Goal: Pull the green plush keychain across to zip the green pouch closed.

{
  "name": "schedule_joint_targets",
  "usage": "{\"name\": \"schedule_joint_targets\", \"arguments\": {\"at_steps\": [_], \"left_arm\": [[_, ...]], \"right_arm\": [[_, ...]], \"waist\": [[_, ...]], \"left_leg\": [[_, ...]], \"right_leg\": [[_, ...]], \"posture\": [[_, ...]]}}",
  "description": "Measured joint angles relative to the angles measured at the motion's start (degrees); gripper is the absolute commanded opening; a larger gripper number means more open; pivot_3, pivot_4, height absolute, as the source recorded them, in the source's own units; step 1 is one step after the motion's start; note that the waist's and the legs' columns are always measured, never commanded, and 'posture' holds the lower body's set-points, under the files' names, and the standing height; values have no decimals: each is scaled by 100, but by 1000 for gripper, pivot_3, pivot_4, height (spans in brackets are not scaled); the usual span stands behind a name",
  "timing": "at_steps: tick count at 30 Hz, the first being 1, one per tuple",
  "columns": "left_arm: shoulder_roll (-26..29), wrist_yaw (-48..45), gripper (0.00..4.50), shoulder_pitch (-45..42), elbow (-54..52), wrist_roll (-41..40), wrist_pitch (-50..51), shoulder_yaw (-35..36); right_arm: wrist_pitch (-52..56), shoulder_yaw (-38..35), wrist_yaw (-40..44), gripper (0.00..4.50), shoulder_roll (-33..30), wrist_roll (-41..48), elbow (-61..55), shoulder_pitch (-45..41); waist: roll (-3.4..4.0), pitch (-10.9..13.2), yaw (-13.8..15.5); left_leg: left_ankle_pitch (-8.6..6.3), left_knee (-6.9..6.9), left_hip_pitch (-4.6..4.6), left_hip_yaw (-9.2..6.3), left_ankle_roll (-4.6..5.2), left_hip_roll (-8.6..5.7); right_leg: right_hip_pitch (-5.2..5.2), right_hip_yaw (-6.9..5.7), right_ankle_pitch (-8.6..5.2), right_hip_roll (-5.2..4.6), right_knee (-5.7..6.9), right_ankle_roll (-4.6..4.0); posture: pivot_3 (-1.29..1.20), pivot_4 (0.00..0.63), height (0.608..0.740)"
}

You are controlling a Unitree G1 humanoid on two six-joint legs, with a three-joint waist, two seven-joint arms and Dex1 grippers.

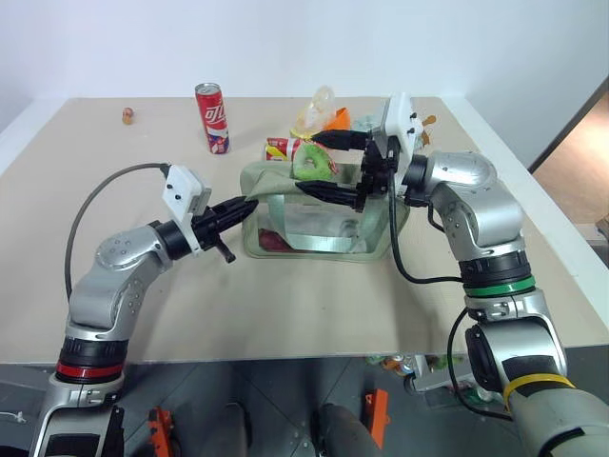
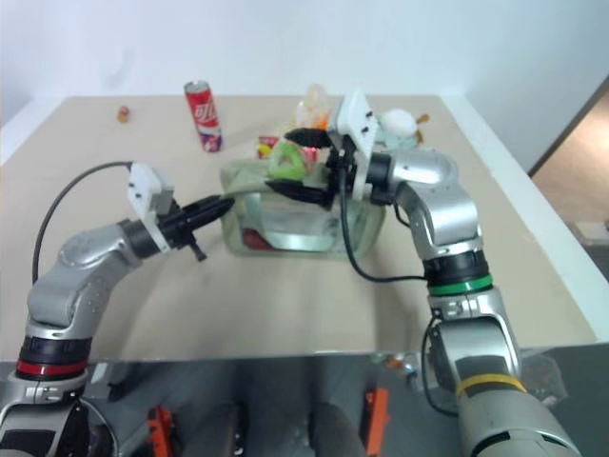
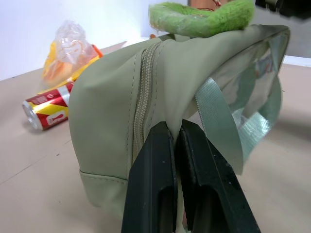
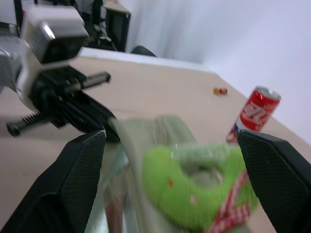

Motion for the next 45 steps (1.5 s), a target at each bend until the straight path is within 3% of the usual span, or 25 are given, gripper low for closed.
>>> {"name": "schedule_joint_targets", "arguments": {"at_steps": [10, 21, 28, 36, 41, 45], "left_arm": [[-5, 86, 0, 2, -44, 2, 53, -17], [-4, 129, 0, 0, -65, -8, 87, -17], [-18, 287, 0, -14, -96, -122, 222, 25], [19, 359, 0, 121, -257, -131, 225, 47], [0, 406, 0, 157, -353, -223, 316, 23], [-3, 559, 0, 157, -349, -231, 328, 38]], "right_arm": [[-220, 92, 267, 25, 13, -131, 414, -99], [-319, -388, 188, 25, -313, 32, 319, -100], [-580, -905, -17, 25, -1232, -5, 247, -44], [-1113, -1233, -473, 25, -2145, -573, 730, 754], [-1151, -1190, -1260, 25, -2166, -1087, 477, 1485], [-1019, -768, -1812, 25, -1687, -1549, -102, 2217]], "waist": [[0, 0, -1], [0, 0, 3], [0, 0, 10], [1, 1, -12], [0, 0, -19], [0, 0, -41]], "left_leg": [[0, 0, 0, -4, 0, 1], [0, 0, -3, -4, 0, 0], [0, -1, -4, -5, 0, -2], [-1, -4, 3, 3, 1, -1], [-1, -6, 7, 7, 1, 0], [0, -7, 14, 9, 0, 6]], "right_leg": [[1, -3, 1, 1, 0, -1], [0, -3, 0, 0, 0, -1], [0, -4, -1, -1, -4, 1], [-1, 7, -3, 1, -6, 2], [-1, 13, -5, 3, -4, 7], [0, 18, -6, 9, -1, 8]], "posture": [[0, 150, 740], [0, 150, 740], [0, 150, 740], [0, 150, 740], [0, 150, 740], [0, 150, 740]]}}
